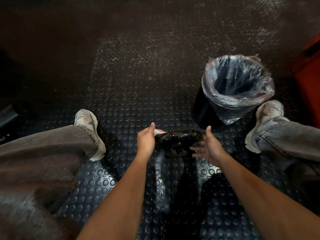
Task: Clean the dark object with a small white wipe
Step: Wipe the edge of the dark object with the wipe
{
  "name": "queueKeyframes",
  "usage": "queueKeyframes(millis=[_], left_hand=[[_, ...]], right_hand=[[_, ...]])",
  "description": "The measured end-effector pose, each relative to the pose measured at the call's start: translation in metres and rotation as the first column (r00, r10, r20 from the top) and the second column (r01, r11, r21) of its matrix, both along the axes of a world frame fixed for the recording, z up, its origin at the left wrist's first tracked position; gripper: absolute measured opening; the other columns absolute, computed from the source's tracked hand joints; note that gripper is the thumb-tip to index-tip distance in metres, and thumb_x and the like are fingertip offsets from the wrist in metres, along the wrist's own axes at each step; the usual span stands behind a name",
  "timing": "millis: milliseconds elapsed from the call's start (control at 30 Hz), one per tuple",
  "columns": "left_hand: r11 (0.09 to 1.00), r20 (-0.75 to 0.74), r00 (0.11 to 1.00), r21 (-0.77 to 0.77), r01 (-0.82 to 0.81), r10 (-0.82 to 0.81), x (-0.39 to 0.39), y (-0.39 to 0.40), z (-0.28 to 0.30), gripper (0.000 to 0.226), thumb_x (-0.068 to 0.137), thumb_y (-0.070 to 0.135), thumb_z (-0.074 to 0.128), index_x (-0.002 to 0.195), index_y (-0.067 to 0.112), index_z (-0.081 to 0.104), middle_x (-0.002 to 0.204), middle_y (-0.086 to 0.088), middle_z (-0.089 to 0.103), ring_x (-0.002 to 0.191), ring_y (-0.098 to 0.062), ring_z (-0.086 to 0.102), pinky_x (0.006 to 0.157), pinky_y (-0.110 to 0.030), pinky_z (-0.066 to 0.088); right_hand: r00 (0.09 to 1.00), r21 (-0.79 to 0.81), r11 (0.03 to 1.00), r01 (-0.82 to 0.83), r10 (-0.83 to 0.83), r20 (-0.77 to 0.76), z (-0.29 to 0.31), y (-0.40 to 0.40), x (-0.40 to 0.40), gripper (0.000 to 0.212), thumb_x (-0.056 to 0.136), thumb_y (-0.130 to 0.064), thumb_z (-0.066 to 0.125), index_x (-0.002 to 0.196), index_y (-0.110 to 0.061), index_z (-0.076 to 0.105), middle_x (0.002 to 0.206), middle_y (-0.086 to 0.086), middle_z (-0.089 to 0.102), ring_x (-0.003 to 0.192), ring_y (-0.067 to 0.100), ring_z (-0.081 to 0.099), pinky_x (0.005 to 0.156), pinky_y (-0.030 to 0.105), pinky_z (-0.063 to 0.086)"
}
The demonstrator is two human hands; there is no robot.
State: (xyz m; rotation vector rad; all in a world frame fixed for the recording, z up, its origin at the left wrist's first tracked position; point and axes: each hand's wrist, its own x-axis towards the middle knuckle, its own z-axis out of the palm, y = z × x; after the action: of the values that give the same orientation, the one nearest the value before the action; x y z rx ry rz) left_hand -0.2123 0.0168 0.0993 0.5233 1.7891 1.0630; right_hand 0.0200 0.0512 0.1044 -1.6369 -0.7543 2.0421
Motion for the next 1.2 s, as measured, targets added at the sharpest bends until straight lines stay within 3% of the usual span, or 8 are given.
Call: queueKeyframes(millis=[167, 300, 467, 567, 700, 833, 967, 1200], left_hand=[[0.984, -0.134, 0.975, 0.001, -0.180, 0.179, -0.002, -0.020, -0.015, 0.058, 0.103, 0.051, 0.046, 0.077, 0.005, 0.070, 0.075, -0.002, 0.069, 0.072, -0.016, 0.062, 0.072, -0.034, 0.046], [0.975, -0.189, 0.981, -0.208, -0.083, 0.043, -0.005, -0.016, -0.021, 0.059, 0.103, 0.054, 0.043, 0.079, 0.003, 0.064, 0.076, -0.004, 0.063, 0.075, -0.021, 0.058, 0.072, -0.035, 0.041], [0.995, -0.031, 0.994, 0.009, 0.103, -0.103, -0.002, 0.000, 0.005, 0.054, 0.105, 0.046, 0.044, 0.082, 0.013, 0.081, 0.085, -0.001, 0.078, 0.083, -0.013, 0.071, 0.074, -0.019, 0.049], [0.992, -0.058, 0.996, 0.112, -0.056, 0.062, 0.001, -0.009, 0.007, 0.052, 0.105, 0.042, 0.047, 0.081, 0.011, 0.080, 0.081, 0.002, 0.077, 0.075, -0.004, 0.067, 0.071, -0.011, 0.047], [0.981, -0.198, 0.965, -0.050, -0.188, 0.175, -0.003, -0.022, -0.008, 0.060, 0.103, 0.048, 0.047, 0.074, -0.001, 0.064, 0.068, -0.002, 0.060, 0.065, -0.016, 0.053, 0.066, -0.033, 0.042], [0.974, -0.202, 0.978, -0.209, -0.093, 0.050, -0.001, -0.011, -0.009, 0.059, 0.104, 0.049, 0.043, 0.085, 0.000, 0.070, 0.079, -0.004, 0.066, 0.076, -0.021, 0.059, 0.065, -0.032, 0.041], [0.998, -0.048, 0.997, -0.006, 0.057, -0.058, 0.004, -0.001, 0.010, 0.054, 0.104, 0.047, 0.044, 0.079, 0.015, 0.080, 0.083, -0.001, 0.077, 0.085, -0.018, 0.071, 0.079, -0.028, 0.050], [0.975, -0.182, 0.966, -0.090, -0.202, 0.183, 0.005, -0.023, -0.011, 0.060, 0.103, 0.051, 0.045, 0.074, 0.003, 0.067, 0.070, -0.006, 0.066, 0.071, -0.024, 0.060, 0.071, -0.036, 0.047]], right_hand=[[1.000, 0.001, 1.000, -0.003, 0.003, -0.009, 0.004, -0.001, -0.002, 0.081, 0.099, -0.068, 0.019, 0.160, -0.016, 0.017, 0.158, 0.016, 0.034, 0.120, 0.039, 0.061, 0.102, 0.062, 0.048], [1.000, 0.002, 1.000, -0.007, 0.007, -0.012, 0.002, 0.000, 0.000, 0.082, 0.098, -0.069, 0.019, 0.161, -0.017, 0.016, 0.160, 0.016, 0.033, 0.120, 0.038, 0.061, 0.102, 0.062, 0.048], [1.000, 0.005, 1.000, -0.006, 0.006, -0.008, -0.003, 0.001, 0.003, 0.086, 0.095, -0.073, 0.023, 0.161, -0.020, 0.011, 0.163, 0.018, 0.024, 0.117, 0.037, 0.063, 0.098, 0.060, 0.052], [1.000, 0.007, 1.000, -0.006, 0.006, -0.007, -0.006, 0.002, 0.003, 0.089, 0.093, -0.076, 0.026, 0.162, -0.023, 0.008, 0.165, 0.018, 0.018, 0.115, 0.036, 0.065, 0.094, 0.058, 0.055], [1.000, 0.016, 1.000, -0.006, 0.006, -0.011, -0.003, 0.000, 0.002, 0.086, 0.095, -0.074, 0.024, 0.162, -0.022, 0.008, 0.165, 0.018, 0.020, 0.117, 0.036, 0.064, 0.096, 0.059, 0.053], [1.000, 0.011, 1.000, -0.004, 0.004, -0.010, -0.006, 0.001, 0.002, 0.089, 0.093, -0.076, 0.025, 0.162, -0.022, 0.008, 0.165, 0.019, 0.019, 0.116, 0.037, 0.064, 0.095, 0.059, 0.054], [1.000, 0.014, 1.000, -0.001, 0.001, -0.011, -0.010, 0.002, 0.003, 0.089, 0.092, -0.077, 0.025, 0.161, -0.021, 0.012, 0.162, 0.018, 0.028, 0.115, 0.036, 0.065, 0.096, 0.060, 0.052], [1.000, 0.015, 1.000, -0.003, 0.003, -0.015, -0.007, 0.001, 0.002, 0.086, 0.095, -0.074, 0.022, 0.161, -0.021, 0.012, 0.161, 0.017, 0.029, 0.118, 0.038, 0.063, 0.099, 0.061, 0.050]])
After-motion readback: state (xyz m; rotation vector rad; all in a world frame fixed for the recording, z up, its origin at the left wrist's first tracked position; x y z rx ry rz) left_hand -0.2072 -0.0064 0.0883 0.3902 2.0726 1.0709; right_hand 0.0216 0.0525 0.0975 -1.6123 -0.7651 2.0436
